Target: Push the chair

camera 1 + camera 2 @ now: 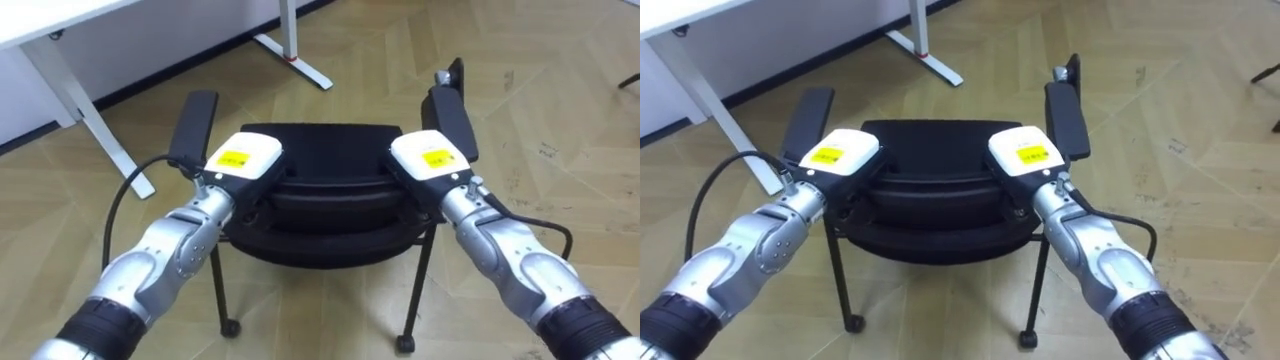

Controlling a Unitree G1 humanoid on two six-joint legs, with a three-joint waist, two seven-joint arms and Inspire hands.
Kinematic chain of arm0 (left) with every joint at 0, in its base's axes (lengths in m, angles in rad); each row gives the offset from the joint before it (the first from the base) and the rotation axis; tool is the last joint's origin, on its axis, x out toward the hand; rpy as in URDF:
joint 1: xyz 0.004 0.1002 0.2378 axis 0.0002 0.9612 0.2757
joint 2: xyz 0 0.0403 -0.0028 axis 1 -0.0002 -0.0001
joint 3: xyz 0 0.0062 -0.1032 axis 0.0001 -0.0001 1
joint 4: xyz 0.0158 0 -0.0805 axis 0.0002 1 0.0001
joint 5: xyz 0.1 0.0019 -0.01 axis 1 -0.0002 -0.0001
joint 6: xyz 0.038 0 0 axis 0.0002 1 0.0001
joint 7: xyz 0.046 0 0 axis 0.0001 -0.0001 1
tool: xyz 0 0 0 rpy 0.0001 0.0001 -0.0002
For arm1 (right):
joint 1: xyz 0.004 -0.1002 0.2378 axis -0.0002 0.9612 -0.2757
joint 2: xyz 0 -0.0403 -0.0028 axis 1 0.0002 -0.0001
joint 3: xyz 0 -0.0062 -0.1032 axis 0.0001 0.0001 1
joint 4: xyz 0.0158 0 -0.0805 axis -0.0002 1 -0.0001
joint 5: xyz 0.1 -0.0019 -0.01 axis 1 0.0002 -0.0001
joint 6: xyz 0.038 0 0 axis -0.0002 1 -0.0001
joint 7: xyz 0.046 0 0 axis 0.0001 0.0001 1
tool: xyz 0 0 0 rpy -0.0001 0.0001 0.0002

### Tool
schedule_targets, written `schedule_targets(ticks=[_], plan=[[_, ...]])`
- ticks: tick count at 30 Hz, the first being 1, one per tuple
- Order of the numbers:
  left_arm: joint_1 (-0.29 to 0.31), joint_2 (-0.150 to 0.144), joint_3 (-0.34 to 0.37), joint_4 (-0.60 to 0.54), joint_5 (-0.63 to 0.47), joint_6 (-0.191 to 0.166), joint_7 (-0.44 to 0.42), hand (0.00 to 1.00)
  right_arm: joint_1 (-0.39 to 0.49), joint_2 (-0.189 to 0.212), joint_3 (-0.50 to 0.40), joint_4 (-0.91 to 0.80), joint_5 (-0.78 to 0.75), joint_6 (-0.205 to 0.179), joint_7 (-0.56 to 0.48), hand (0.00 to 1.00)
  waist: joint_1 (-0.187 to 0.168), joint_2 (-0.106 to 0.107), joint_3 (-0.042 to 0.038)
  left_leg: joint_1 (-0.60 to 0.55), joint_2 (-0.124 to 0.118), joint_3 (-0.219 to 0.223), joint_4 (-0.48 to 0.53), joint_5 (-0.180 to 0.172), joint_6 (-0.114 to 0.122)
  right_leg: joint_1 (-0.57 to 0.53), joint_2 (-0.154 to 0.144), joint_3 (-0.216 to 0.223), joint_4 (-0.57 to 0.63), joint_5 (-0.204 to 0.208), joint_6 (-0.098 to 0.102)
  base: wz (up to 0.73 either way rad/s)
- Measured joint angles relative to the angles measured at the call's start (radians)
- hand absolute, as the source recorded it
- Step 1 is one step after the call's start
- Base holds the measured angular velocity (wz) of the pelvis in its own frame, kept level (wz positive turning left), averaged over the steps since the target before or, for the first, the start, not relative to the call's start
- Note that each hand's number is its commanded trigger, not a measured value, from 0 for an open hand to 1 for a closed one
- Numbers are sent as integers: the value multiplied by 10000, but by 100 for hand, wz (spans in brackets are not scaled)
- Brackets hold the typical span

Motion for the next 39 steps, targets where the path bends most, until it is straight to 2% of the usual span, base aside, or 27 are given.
schedule_targets(ticks=[3,6,7,9,11,12,13,14,15,16,17,18,19,22,24,26,27,28,31,32,33,34,35,36,37,38,39], plan=[[-353,-75,1,456,73,-170,16,100,-244,59,0,466,55,-153,-151,100,7,-29,40,-165,95,-133,188,-19,-25,-42,73,-98,53,19,-44,10],[-857,-121,10,856,90,-210,177,100,-769,70,-26,948,124,-366,-288,100,-40,40,225,-783,317,-315,970,-213,-114,-483,208,-273,614,-175,-249,14],[-1126,-156,-6,1195,90,-295,255,100,-996,102,-26,1269,196,-490,-328,100,-24,61,294,-1004,461,-376,1443,-350,-178,-608,271,-366,968,-351,-359,18],[-1503,-201,-159,1852,67,-420,433,100,-1276,192,-23,1752,294,-633,-370,100,-94,48,327,-1525,560,-555,2441,-509,-286,-995,268,-541,1869,-922,-460,35],[-1823,-377,-185,2486,61,-500,561,100,-1476,226,-31,2242,303,-911,-433,100,-102,47,397,-2638,937,-338,4993,-351,-194,-1265,271,-600,3163,-1844,-780,28],[-1884,-462,-210,2730,61,-593,624,100,-1415,269,-30,2462,276,-1022,-525,100,18,70,421,-3062,1111,-324,6154,80,-133,-1245,251,-583,3668,-2169,-885,6],[-1877,-494,-233,2807,61,-609,636,100,-1393,270,-30,2518,236,-1075,-539,100,58,59,423,-3278,1176,-338,6628,428,-145,-1208,186,-585,3865,-2292,-933,11],[-1847,-507,-368,2950,-94,-648,675,100,-1324,270,-20,2572,165,-1138,-587,100,80,89,471,-3761,1216,-420,7440,1263,-57,-1136,134,-617,4159,-2517,-1002,16],[-1841,-498,-446,3007,-220,-668,736,100,-1300,269,-14,2577,146,-1149,-637,100,100,-62,515,-3989,1232,-414,7740,1766,-48,-1131,86,-643,4313,-2615,-1056,27],[-1842,-489,-580,3117,-411,-674,866,100,-1272,265,28,2575,159,-1153,-734,100,120,-115,540,-4388,1187,-413,8083,2560,-23,-1162,-37,-711,4573,-2751,-1110,29],[-1848,-494,-646,3180,-582,-678,876,100,-1261,193,101,2522,165,-1154,-813,100,143,-77,520,-4564,1103,-393,8032,2556,-1,-1168,-98,-795,4781,-2822,-1140,25],[-1851,-507,-650,3181,-630,-686,889,100,-1262,122,136,2468,161,-1158,-855,100,169,-41,531,-4583,1087,-262,7872,2313,102,-1210,-102,-791,4887,-2863,-1191,10],[-1853,-546,-643,3197,-707,-686,949,100,-1291,57,145,2431,98,-1163,-936,100,187,76,544,-4598,952,-17,7384,1848,183,-1304,-102,-791,5042,-2922,-1261,-10],[-1859,-563,-653,3166,-774,-687,1057,100,-1357,-1,152,2459,12,-1165,-1089,100,264,223,518,-4301,610,576,5113,1556,109,-1468,-96,-969,5186,-3063,-1379,-10],[-1891,-557,-665,3118,-773,-697,1085,100,-1352,-38,163,2456,-27,-1165,-1244,100,308,248,494,-3984,413,706,3858,1557,109,-1495,-65,-959,5184,-3221,-1272,0],[-1921,-540,-668,2969,-744,-696,1084,100,-1337,-96,153,2460,-62,-1163,-1499,100,266,247,436,-3683,262,478,3035,1540,133,-1527,-63,-857,5125,-3311,-1105,-3],[-1921,-540,-663,2939,-730,-697,1084,100,-1333,-103,137,2461,-77,-1161,-1548,100,294,244,405,-3614,267,462,2955,1424,262,-1563,-62,-758,5115,-3343,-1045,-21],[-1960,-544,-662,2915,-727,-698,1085,100,-1341,-102,86,2474,-158,-1122,-1644,100,383,218,381,-3513,243,536,2882,1085,400,-1589,-75,-518,5076,-3406,-924,-45],[-1993,-521,-667,2934,-716,-778,1083,100,-1285,-74,79,2506,-212,-1109,-1867,100,759,21,228,-3286,44,937,2953,481,737,-1423,-667,-452,4906,-3486,-596,-55],[-2027,-455,-668,2941,-711,-849,1083,100,-1277,-48,80,2508,-212,-1106,-1919,100,824,-76,145,-3136,-147,1018,3148,60,864,-1365,-980,-468,5065,-3353,-417,-35],[-2066,-422,-664,2941,-709,-887,1083,100,-1298,-26,74,2512,-211,-1097,-1939,100,827,-191,133,-3120,-301,1019,3267,-136,929,-1430,-1096,-463,5421,-3352,-280,-38],[-2220,-376,-635,2975,-712,-895,1099,100,-1489,-19,77,2546,-210,-1056,-1942,100,859,-256,233,-3112,-452,989,3625,-433,1079,-2047,-1484,-425,7016,-3001,-295,-24],[-2325,-371,-635,3067,-714,-927,1192,100,-1579,8,85,2551,-208,-966,-1940,100,898,-148,352,-3066,-445,955,4015,-756,1148,-2831,-1800,-112,8699,-1876,-209,-18],[-2284,-364,-640,3114,-709,-1000,1286,100,-1528,58,84,2563,-207,-941,-1934,100,849,-134,423,-2878,-443,934,4200,-1046,1167,-3529,-1858,383,9964,-458,-257,-4],[-2257,-362,-651,3116,-703,-1030,1297,100,-1481,61,84,2560,-214,-942,-1934,100,833,-44,458,-2780,-430,902,4252,-1171,1186,-3812,-1832,616,10377,326,-258,-5],[-2239,-351,-652,3151,-678,-1095,1307,100,-1416,61,81,2539,-211,-945,-1942,100,811,74,450,-2659,-423,779,4309,-1368,1220,-4396,-1745,956,11039,1691,-240,-13],[-2334,-347,-651,3294,-639,-1156,1438,100,-1467,64,82,2521,-201,-944,-1950,100,797,216,487,-2654,-415,564,4431,-1546,1252,-5088,-1537,1099,11600,1989,-103,-15]])
